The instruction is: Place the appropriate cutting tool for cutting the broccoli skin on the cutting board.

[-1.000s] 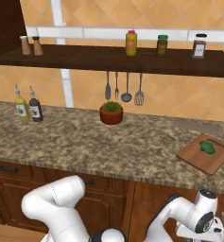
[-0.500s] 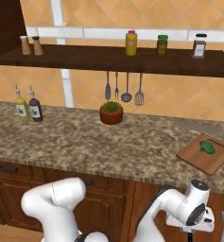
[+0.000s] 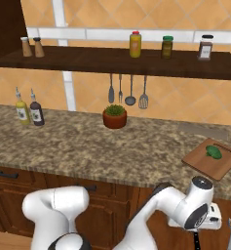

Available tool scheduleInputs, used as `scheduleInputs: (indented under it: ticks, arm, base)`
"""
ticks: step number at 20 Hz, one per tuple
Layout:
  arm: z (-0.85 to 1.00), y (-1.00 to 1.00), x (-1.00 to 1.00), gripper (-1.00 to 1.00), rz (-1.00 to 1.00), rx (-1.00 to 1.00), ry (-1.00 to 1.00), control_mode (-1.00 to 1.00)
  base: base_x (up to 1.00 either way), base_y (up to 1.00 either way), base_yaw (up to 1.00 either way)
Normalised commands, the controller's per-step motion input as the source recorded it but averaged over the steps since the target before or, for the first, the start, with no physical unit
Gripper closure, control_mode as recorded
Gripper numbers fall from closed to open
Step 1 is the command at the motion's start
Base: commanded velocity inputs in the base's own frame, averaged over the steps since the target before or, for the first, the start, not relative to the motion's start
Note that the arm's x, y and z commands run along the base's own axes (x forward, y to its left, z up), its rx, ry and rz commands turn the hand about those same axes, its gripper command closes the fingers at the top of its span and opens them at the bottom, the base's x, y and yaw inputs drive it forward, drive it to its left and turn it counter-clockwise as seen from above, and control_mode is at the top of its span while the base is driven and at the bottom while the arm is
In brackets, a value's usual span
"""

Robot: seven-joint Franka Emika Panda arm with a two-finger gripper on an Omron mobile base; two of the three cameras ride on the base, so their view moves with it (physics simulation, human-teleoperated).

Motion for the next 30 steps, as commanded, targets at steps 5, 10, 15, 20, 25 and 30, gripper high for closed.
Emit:
scheduleInputs:
  ticks: [5,10,15,20,25,30]
  arm:
    - [0.16,0.1,-0.09,1.0,0.33,-0.14,0.0,-1.0]
    - [0.15,0.0,-0.5,1.0,0.35,-0.03,0.0,-1.0]
    - [0.95,-0.1,-0.3,1.0,0.22,0.0,0.0,-1.0]
    - [1.0,-0.49,0.65,1.0,0.04,0.0,0.01,-1.0]
    - [0.84,-0.51,1.0,1.0,0.01,0.01,0.01,-1.0]
    - [0.43,-0.36,1.0,1.0,0.02,0.01,0.0,-1.0]
  base:
    - [0.0,0.0,0.0]
    - [0.0,0.0,0.0]
    - [0.0,0.0,0.0]
    - [0.0,0.0,0.0]
    - [0.0,0.0,0.0]
    - [0.0,0.0,0.0]
